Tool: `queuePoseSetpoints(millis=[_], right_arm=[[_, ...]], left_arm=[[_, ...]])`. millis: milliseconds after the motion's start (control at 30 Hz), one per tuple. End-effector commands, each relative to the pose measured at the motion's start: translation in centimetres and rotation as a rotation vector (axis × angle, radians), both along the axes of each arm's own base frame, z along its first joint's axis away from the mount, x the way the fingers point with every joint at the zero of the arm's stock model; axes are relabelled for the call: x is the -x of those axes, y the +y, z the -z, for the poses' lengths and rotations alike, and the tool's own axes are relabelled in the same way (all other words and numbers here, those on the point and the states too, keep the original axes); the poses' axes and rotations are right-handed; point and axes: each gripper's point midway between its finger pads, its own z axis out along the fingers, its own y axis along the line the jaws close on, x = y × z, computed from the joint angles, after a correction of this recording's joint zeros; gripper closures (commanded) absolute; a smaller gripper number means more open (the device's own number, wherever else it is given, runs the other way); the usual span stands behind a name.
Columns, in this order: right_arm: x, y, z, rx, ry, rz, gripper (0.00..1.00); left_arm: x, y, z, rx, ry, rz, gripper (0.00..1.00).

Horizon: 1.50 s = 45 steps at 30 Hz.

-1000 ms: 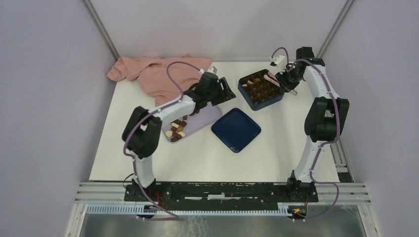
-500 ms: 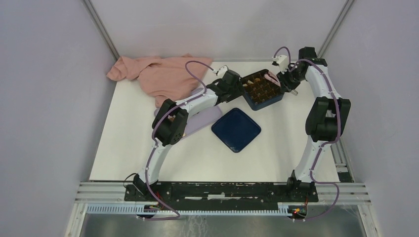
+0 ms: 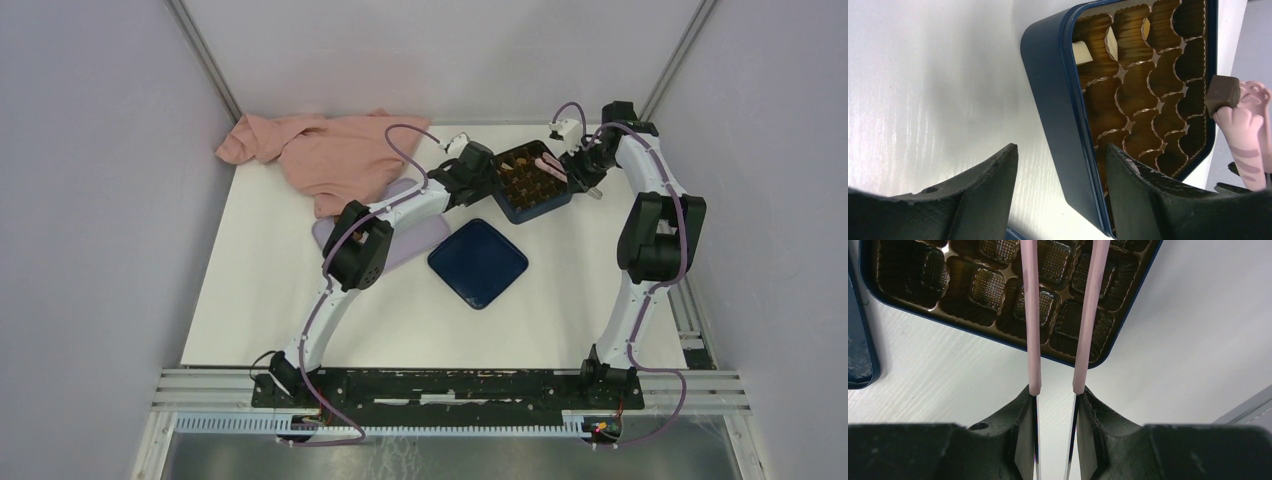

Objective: Pack the chocolate
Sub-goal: Adjust the packing box at the center of the board.

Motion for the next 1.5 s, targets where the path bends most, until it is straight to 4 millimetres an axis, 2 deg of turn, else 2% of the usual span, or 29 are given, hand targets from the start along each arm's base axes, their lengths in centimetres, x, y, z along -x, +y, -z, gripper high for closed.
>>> queuePoseSetpoints(millis=[0, 67, 433, 667, 933, 1300, 1467], right_arm=[[-0.2, 0.0, -0.2, -0.003, -0.013, -0.010, 0.84], [-0.2, 0.0, -0.3, -0.005, -0.014, -0.011, 0.84], [-0.2, 0.3, -1.3, -0.019, -0.033, -0.018, 0.84], [-0.1, 0.7, -2.8, -0.034, -0.062, -0.028, 0.84], [0.1, 1.3, -4.8, -0.062, -0.098, -0.045, 0.84], [0.3, 1.7, -5.8, -0.079, -0.114, -0.055, 0.83], [0.4, 1.9, -5.7, -0.087, -0.108, -0.059, 0.84]], left_arm=[[-1.2, -1.0, -0.9, 0.034, -0.028, -0.042, 0.30], [-1.5, -1.0, -0.7, 0.020, -0.030, -0.050, 0.31], [-2.7, -0.9, -0.2, -0.023, -0.055, -0.077, 0.55], [-2.9, -0.3, -1.1, -0.071, -0.090, -0.071, 0.69], [-2.9, 1.7, -2.7, -0.230, -0.155, -0.038, 0.71], [-3.0, 6.0, -2.4, -0.534, -0.187, 0.005, 0.71], [-2.8, 5.7, -2.5, -0.517, -0.187, 0.089, 0.72]])
